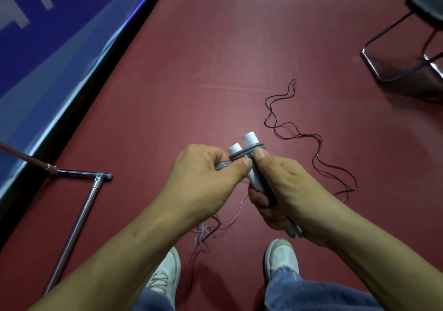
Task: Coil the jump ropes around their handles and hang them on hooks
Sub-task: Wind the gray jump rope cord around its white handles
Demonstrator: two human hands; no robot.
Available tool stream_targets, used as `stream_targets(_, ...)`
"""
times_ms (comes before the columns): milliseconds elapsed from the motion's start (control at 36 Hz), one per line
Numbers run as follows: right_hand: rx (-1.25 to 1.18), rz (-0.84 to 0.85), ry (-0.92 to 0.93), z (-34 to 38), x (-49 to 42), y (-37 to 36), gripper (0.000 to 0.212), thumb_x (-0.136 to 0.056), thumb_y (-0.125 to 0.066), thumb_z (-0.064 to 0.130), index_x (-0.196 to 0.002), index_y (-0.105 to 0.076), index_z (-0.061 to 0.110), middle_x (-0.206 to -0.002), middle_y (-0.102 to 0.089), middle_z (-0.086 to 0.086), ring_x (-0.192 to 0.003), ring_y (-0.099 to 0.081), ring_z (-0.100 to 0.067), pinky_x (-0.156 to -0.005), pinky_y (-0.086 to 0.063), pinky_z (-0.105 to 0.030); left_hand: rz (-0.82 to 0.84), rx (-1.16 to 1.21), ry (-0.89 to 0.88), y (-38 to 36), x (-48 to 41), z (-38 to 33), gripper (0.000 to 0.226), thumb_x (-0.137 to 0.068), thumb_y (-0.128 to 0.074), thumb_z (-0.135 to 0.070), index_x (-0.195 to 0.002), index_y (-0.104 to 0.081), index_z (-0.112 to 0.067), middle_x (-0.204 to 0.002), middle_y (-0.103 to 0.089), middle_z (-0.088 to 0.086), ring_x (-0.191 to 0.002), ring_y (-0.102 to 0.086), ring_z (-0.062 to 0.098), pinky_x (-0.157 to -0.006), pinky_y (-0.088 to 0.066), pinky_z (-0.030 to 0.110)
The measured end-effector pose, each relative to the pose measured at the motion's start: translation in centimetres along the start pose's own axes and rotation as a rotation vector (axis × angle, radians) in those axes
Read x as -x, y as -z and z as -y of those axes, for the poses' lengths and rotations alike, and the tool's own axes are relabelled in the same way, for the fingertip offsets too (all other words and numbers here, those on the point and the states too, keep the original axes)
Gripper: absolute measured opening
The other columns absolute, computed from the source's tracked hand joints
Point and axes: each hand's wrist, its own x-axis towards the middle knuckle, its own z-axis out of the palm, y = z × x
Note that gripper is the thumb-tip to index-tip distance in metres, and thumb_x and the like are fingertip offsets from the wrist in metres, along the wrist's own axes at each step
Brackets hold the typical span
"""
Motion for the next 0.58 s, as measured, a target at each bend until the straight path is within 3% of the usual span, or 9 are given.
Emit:
stream_targets(111, -0.004, 0.024, 0.002, 0.1, 0.1, 0.4, 0.038, -0.105, -0.047, 0.043, -0.076, -0.064, 0.024, -0.063, -0.036, -0.007, -0.046, -0.025, -0.014, -0.046, -0.018, -0.022, -0.041, 0.025, -0.02, -0.6, 0.2, -0.1, 0.05, -0.084, -0.078, -0.037, -0.057, -0.054, -0.004, -0.043, -0.028, -0.011, -0.041, -0.026, 0.008, -0.038, -0.021, 0.016)
stream_targets(194, 0.001, 0.114, 0.008, 0.7, 0.3, 1.0, 0.029, -0.097, -0.059, 0.022, -0.068, -0.062, 0.025, -0.063, -0.035, -0.007, -0.048, -0.024, -0.014, -0.047, -0.018, -0.024, -0.056, 0.073, -0.023, -0.6, 0.2, -0.3, 0.048, -0.084, -0.079, -0.034, -0.055, -0.053, -0.006, -0.04, -0.028, -0.012, -0.039, -0.027, 0.008, -0.038, -0.022, 0.014)
stream_targets(278, 0.115, 0.103, 0.033, 1.1, 0.5, 1.4, 0.017, -0.097, -0.057, 0.006, -0.083, -0.054, 0.015, -0.062, -0.04, -0.007, -0.047, -0.026, -0.015, -0.046, -0.02, -0.026, -0.039, 0.097, -0.001, -0.5, 0.2, -0.2, 0.047, -0.084, -0.079, -0.034, -0.057, -0.055, -0.004, -0.039, -0.028, -0.013, -0.038, -0.027, 0.007, -0.038, -0.021, 0.013)
stream_targets(361, 0.264, 0.047, 0.072, 0.8, 0.5, 1.5, 0.013, -0.101, -0.055, 0.009, -0.089, -0.051, 0.012, -0.062, -0.044, -0.004, -0.047, -0.031, -0.016, -0.045, -0.025, -0.028, -0.029, 0.091, 0.032, -0.6, 0.2, 0.0, 0.047, -0.084, -0.079, -0.035, -0.052, -0.05, -0.015, -0.039, -0.029, -0.012, -0.037, -0.027, 0.007, -0.038, -0.022, 0.013)
stream_targets(500, 0.67, -0.068, 0.235, -0.6, -0.5, 1.8, 0.008, -0.099, -0.06, 0.023, -0.094, -0.055, 0.026, -0.063, -0.052, 0.011, -0.048, -0.04, -0.004, -0.049, -0.035, -0.026, -0.038, 0.02, 0.076, -1.3, 0.0, 0.7, 0.055, -0.084, -0.078, -0.039, -0.048, -0.044, -0.016, -0.042, -0.028, -0.011, -0.041, -0.024, 0.009, -0.038, -0.021, 0.019)
stream_targets(583, 0.78, -0.116, 0.278, -1.0, -1.1, 2.1, 0.007, -0.098, -0.061, 0.028, -0.099, -0.055, 0.03, -0.07, -0.056, 0.01, -0.055, -0.046, -0.004, -0.052, -0.036, -0.018, -0.062, -0.024, 0.092, -1.7, -0.1, 1.0, 0.053, -0.084, -0.075, -0.044, -0.047, -0.047, -0.019, -0.041, -0.028, -0.009, -0.043, -0.026, 0.012, -0.042, -0.023, 0.024)
